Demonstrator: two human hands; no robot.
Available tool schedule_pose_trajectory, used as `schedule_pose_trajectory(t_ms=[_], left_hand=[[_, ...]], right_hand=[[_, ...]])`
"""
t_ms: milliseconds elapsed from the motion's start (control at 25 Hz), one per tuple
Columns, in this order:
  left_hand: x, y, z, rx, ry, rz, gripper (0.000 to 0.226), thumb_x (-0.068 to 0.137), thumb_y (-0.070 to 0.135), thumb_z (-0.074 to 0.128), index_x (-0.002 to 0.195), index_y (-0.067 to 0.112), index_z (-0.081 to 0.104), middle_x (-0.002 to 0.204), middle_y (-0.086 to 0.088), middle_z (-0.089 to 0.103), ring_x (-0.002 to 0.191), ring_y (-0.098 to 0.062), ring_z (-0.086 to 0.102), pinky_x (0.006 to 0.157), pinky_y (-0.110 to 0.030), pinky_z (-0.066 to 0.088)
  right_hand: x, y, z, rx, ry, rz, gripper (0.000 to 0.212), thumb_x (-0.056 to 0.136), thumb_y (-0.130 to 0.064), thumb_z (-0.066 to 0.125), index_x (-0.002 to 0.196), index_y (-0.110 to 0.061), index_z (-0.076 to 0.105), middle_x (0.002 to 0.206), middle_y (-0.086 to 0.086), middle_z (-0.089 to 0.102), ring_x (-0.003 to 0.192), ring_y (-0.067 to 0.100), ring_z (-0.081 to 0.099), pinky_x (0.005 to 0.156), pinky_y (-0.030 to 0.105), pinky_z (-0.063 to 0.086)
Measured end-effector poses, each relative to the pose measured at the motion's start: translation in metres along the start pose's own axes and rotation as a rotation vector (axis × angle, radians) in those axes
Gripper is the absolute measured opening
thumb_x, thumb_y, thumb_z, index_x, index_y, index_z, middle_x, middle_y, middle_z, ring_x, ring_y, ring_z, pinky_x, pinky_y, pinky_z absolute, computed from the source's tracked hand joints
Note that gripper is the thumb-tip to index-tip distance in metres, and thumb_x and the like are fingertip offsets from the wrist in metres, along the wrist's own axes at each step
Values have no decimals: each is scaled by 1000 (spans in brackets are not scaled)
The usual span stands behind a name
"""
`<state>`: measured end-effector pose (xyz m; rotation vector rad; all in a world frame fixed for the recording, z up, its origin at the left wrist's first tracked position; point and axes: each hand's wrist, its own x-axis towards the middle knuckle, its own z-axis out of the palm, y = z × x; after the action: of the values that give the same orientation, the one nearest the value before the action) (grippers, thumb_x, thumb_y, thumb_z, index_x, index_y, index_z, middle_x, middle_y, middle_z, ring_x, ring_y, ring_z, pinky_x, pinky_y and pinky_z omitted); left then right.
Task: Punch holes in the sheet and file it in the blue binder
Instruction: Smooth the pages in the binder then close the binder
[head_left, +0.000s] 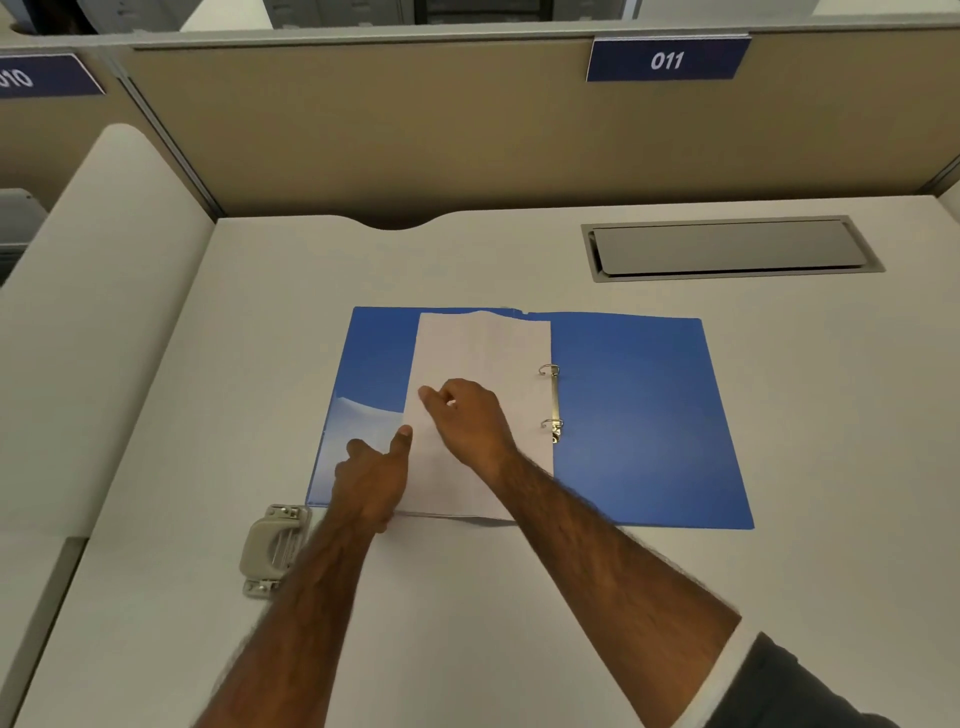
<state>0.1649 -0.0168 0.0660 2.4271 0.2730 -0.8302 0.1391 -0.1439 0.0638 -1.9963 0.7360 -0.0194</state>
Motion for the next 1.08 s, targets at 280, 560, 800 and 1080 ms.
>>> schedule_pose_trajectory(t_ms=[280, 560, 800, 1080], left_hand=[[0, -12, 11, 6, 42, -13, 77, 89, 62, 53, 138, 6, 37, 138, -23, 39, 116, -41, 52, 87, -52, 56], [28, -15, -12, 342, 289, 109, 66, 91, 56, 50, 133, 5, 44, 130, -21, 46, 119, -39, 49, 97, -51, 44], [29, -12, -21, 201, 276, 60, 58, 95, 48, 50, 132, 3, 46, 133, -23, 47, 120, -39, 50, 99, -50, 44], [-38, -27, 22, -628, 11, -82, 25, 97, 26, 52, 96, 4, 63, 87, -13, 61, 74, -27, 59, 71, -40, 52]], right_hand=[[-46, 74, -21, -487, 222, -22, 49, 97, -50, 44, 136, -22, 50, 150, 5, 43, 142, 26, 31, 116, 42, 26], [-60, 86, -14, -826, 103, -252, 81, 88, -76, 29, 152, -25, 28, 164, 10, 12, 151, 34, -2, 114, 56, -18], [-74, 101, -1, -835, -87, -365, 95, 85, -75, 41, 154, -29, -4, 164, 8, -15, 150, 35, -14, 118, 59, -3], [-76, 95, 2, -855, -83, -378, 78, 89, -52, 54, 151, -20, 18, 159, 17, 24, 136, 39, 36, 102, 56, 38]])
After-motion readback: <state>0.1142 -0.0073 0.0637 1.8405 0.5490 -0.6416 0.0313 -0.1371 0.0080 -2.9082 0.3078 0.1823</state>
